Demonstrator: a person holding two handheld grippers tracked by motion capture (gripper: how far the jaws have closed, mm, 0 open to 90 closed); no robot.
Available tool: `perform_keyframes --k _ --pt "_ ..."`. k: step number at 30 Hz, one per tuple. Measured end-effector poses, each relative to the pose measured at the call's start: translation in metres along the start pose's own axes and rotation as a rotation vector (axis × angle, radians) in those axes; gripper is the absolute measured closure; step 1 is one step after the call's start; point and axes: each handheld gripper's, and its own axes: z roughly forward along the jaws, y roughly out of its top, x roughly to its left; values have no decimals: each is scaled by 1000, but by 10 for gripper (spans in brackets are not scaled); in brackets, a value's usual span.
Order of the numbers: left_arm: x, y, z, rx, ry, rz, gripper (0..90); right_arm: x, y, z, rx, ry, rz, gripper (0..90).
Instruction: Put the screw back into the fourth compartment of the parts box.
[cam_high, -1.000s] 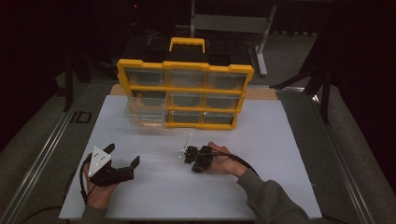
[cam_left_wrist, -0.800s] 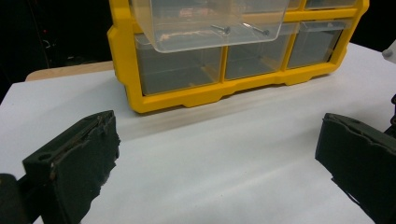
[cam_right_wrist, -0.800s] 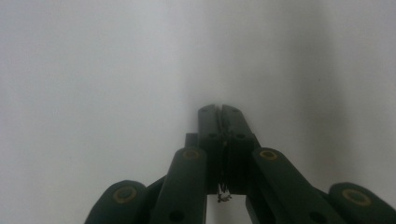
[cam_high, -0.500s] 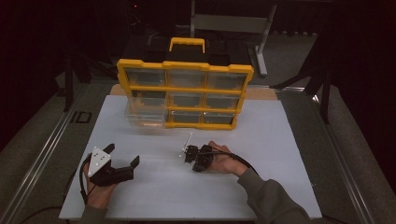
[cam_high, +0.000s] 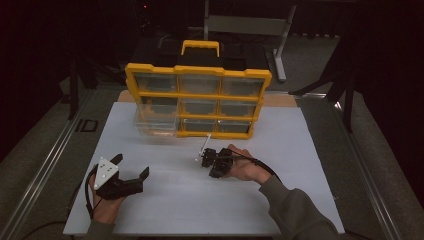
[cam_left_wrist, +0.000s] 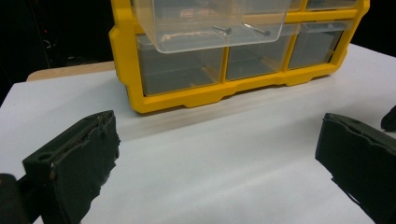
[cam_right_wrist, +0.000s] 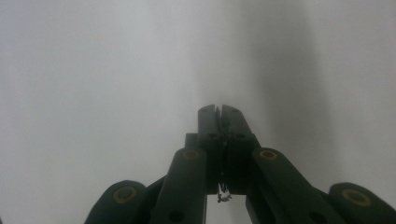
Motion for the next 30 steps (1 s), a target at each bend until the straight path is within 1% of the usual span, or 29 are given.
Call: perform_keyframes --k 6,15,18,20,22,30 --pt "0 0 0 0 -1 1 3 -4 2 -17 -3 -21 -5 881" --pt "0 0 0 0 -2 0 3 -6 4 -31 -12 -32 3 881" --pt "-1 0 0 0 -1 1 2 -7 6 -37 -16 -37 -3 881" --pt "-1 0 0 0 -1 1 2 -9 7 -40 -23 -41 -8 881" --pt "-1 0 0 2 -1 4 3 -9 8 -45 -24 -46 -1 881" --pt "0 0 0 0 -1 0 3 -15 14 -61 -45 -62 -1 881"
